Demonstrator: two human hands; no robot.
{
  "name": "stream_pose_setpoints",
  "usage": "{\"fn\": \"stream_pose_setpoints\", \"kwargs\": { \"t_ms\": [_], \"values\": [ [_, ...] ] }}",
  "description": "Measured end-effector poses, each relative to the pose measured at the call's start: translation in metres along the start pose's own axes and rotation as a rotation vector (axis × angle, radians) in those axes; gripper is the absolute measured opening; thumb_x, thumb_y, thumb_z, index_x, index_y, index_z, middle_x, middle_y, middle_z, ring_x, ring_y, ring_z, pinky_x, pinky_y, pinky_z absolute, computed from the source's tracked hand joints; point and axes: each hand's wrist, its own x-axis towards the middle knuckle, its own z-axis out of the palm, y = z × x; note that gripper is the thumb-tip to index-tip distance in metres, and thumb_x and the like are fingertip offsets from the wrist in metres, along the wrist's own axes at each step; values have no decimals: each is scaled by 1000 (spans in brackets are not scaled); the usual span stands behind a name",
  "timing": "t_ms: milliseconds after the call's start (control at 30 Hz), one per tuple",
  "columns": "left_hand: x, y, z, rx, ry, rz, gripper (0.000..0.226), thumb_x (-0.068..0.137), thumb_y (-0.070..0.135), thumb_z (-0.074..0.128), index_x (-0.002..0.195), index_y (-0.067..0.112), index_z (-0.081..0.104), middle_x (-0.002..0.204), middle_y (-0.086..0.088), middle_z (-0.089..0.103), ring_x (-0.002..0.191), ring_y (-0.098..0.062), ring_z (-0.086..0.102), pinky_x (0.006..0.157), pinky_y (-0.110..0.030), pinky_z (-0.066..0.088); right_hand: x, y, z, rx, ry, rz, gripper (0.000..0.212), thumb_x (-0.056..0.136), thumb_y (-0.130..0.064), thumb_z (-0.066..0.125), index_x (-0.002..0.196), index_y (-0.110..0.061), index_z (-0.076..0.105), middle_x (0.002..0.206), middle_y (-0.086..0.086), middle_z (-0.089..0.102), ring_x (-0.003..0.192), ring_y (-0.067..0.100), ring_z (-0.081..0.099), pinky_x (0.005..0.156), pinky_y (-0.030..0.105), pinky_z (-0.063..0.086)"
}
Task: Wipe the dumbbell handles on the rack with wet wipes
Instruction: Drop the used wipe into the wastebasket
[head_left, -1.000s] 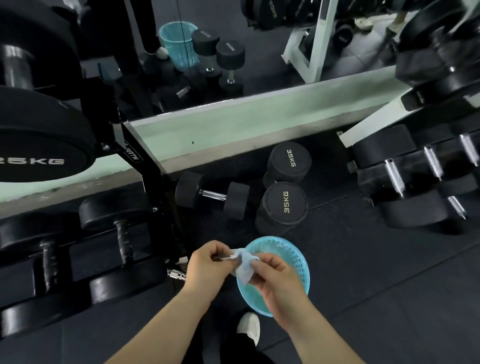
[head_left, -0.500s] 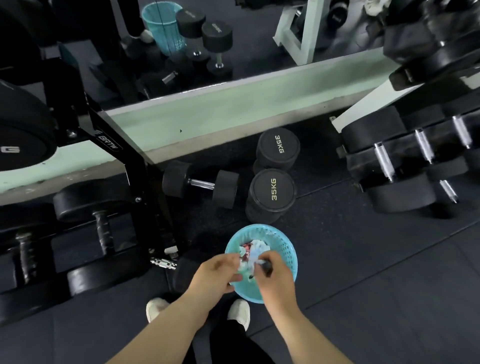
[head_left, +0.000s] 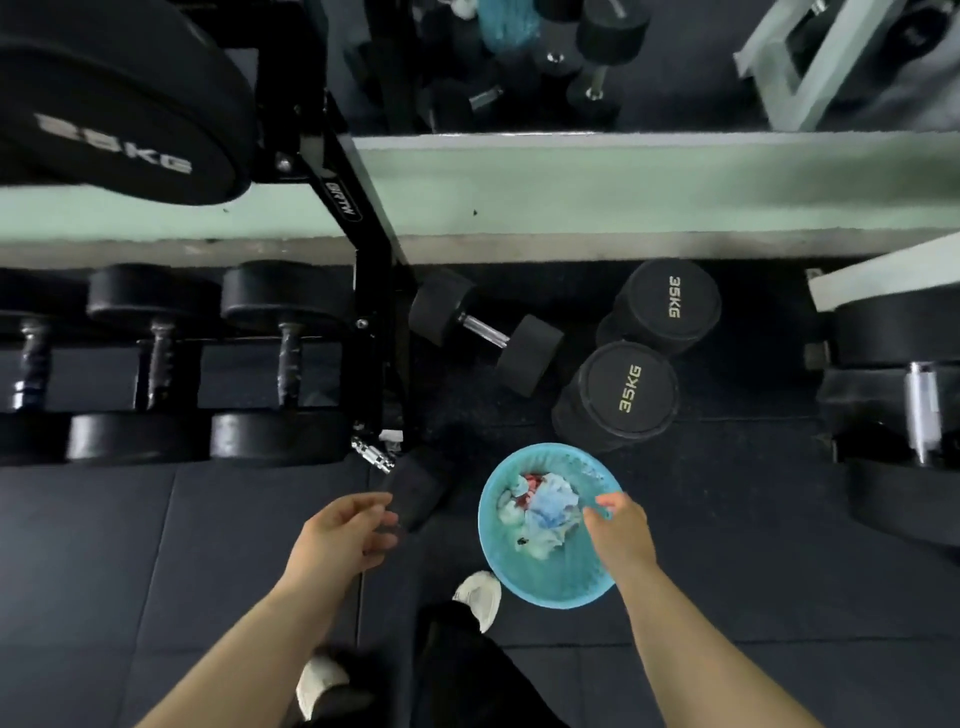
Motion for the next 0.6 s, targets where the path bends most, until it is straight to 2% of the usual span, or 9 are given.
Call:
{"fn": "stream_pose_setpoints", "kwargs": {
  "t_ms": [100,200,300,367,467,600],
  "values": [
    [-6,-6,-16,-78,54,26,25,93,3,43,79,17,58,75,-4,59,62,-14,52,61,-24,43,-12,-19,9,5,-26,-93,19,89,-11,44,105,-7,55,103,6,55,92,23,51,76,28,37],
    [-19,-14,-43,-182,121,59,24,93,3,44,80,16,60,73,-4,59,61,-15,51,60,-24,43,-33,-39,33,-73,-95,-233,10,91,-13,43,88,-13,53,76,-5,53,80,17,50,73,27,37],
    [-38,-36,-82,-287,222,102,26,93,1,43,79,15,61,70,-5,57,57,-16,49,58,-24,44,-66,-60,73,-164,-232,-371,12,90,-12,47,84,-15,56,68,-6,54,68,15,52,68,27,40],
    [-57,-60,-114,-393,332,111,26,92,1,44,78,13,61,68,-6,55,56,-16,48,52,-21,49,-96,-74,102,-212,-350,-494,18,88,-11,49,75,-22,56,69,-8,56,68,15,54,66,27,43],
    [-94,-106,-158,-581,514,106,23,93,1,43,80,7,62,67,-9,53,55,-18,47,40,-13,46,-153,-84,144,-288,-530,-672,25,87,-13,52,67,-26,50,67,-8,55,63,11,51,56,18,39],
    [-156,-188,-193,-744,725,104,29,92,-1,43,72,11,60,63,-8,52,49,-14,45,40,-12,43,-232,-64,200,-445,-719,-842,24,87,-14,52,67,-27,51,68,-7,57,62,9,51,58,20,38]
  ]
}}
